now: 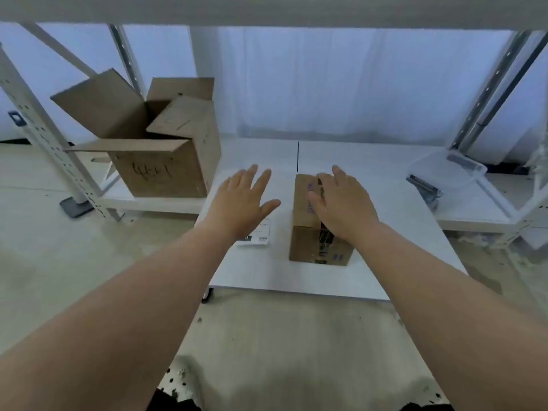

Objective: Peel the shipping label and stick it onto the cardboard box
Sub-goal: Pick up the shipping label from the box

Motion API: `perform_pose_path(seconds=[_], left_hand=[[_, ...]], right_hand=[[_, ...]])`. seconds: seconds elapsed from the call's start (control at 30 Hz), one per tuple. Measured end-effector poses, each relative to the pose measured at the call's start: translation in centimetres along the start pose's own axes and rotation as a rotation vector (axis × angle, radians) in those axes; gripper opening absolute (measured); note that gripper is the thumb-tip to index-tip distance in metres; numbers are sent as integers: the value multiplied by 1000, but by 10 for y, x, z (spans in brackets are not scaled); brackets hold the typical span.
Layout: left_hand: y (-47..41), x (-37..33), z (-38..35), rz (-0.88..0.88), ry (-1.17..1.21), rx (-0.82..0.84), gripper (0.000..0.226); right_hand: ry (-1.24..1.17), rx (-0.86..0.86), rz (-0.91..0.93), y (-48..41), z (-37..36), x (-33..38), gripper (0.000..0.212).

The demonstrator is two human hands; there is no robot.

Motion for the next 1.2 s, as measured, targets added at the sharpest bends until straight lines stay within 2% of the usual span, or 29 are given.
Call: perform_pose_path(seconds=[0.13, 0.23, 0.37, 0.6, 0.67, 0.73, 0.83, 0.97, 1.03, 1.13, 1.2], left_hand=[[-4, 14, -44, 58, 134, 270, 63], [3, 16, -72, 14, 266, 467, 65], [12, 26, -84, -7, 169, 504, 62], [11, 27, -91, -90, -17, 458, 31], [6, 27, -86, -90, -62, 409, 19], [0, 25, -76, -72, -47, 330, 18], [-8, 22, -49, -79, 11, 99, 21], [-11, 15, 8, -157, 15, -302, 24], [-9, 8, 31, -237, -13, -425, 21], [-5, -5, 51, -352, -90, -465, 17], [0, -17, 60, -443, -146, -450, 18]], right_hand=[[14, -1, 17, -13, -14, 13, 53], [11, 9, 50, -24, -26, 28, 51], [20, 25, 76, -33, -40, 41, 51], [-6, 38, 98, -31, -50, 48, 51], [-19, 33, 108, -30, -50, 47, 50], [-44, 29, 109, -30, -49, 43, 50], [-180, 41, 59, -31, -46, 39, 48], [-551, -4, -149, -30, -26, 34, 43], [-824, 67, -303, -26, -21, 31, 45], [-1320, 317, -528, -10, -23, 30, 54], [-1482, 400, -554, -3, -17, 31, 57]])
Point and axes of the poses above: each hand's wrist, its own y-axis away from the middle knuckle, its own z-axis out of the back of the hand, x = y × z, the point moved 6 cm from there along -y, towards the middle knuckle, and after that the axes turned 10 degrees about -z, right-handed, at the moved point
